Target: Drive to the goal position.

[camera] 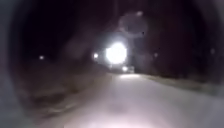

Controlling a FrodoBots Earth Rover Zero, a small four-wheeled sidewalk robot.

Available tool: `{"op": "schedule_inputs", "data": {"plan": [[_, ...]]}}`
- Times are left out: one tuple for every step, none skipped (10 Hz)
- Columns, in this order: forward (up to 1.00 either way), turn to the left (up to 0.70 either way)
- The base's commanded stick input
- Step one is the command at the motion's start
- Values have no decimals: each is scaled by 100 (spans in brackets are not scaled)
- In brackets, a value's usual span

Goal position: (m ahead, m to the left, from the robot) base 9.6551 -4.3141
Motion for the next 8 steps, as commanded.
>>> {"op": "schedule_inputs", "data": {"plan": [[70, 0], [70, 0], [70, 0], [70, 0], [70, 0], [70, 0], [70, 0], [70, 0]]}}
